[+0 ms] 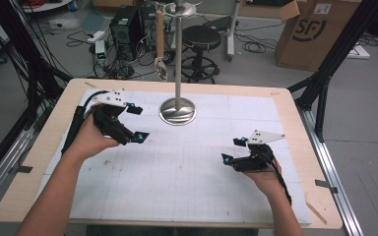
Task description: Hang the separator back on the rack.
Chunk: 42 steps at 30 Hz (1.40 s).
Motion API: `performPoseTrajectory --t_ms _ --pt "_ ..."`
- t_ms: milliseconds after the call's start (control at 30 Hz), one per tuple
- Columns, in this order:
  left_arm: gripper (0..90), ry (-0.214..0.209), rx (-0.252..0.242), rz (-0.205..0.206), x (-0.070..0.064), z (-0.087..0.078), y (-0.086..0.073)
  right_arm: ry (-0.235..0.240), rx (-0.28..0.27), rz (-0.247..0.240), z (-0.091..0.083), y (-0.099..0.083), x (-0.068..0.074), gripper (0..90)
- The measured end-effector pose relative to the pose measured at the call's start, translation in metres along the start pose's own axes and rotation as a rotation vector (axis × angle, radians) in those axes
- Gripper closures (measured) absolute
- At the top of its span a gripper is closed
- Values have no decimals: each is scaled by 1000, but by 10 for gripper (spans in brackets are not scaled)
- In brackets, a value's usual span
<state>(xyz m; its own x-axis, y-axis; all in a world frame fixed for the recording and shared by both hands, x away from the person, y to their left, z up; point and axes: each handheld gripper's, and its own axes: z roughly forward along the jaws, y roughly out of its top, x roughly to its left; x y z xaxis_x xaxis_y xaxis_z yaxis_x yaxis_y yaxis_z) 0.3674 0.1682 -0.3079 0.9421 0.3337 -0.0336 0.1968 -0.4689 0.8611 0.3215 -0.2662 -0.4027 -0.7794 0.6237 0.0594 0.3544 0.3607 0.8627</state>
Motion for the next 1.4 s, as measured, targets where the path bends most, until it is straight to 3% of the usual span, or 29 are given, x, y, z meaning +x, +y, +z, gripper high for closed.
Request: performPoseTrajectory --t_ms 100,267,433,467,567,600,667,800,933,1133,1400 --pt "61 0 -2 -4 -2 4 -10 0 -5 -1 -1 0 0 218" --pt "16 37 2 -24 -7 10 -33 0 -4 7 -2 0 0 218" --pt "17 26 -16 -46 -12 13 -57 3 7 6 1 -1 0 218" --pt "17 18 -14 -54 -12 14 -62 4 8 5 1 -1 0 218" --pt "16 25 54 -55 -11 14 -70 1 10 7 1 -2 -1 218" --pt "16 23 34 -63 -12 13 -72 6 10 6 1 -2 -1 218" --pt "17 20 2 -63 -11 9 -75 3 10 10 0 -3 -1 218" --pt "16 14 -10 -68 -14 8 -79 3 -8 15 -3 -3 -4 218" --pt "16 12 11 -58 -17 10 -81 4 -7 29 -4 -6 -5 218" --pt "16 5 3 -64 -15 12 -82 3 -11 47 -5 -8 -8 218" --pt "16 16 1 -66 -16 10 -82 -1 -8 28 -4 -8 -7 218"
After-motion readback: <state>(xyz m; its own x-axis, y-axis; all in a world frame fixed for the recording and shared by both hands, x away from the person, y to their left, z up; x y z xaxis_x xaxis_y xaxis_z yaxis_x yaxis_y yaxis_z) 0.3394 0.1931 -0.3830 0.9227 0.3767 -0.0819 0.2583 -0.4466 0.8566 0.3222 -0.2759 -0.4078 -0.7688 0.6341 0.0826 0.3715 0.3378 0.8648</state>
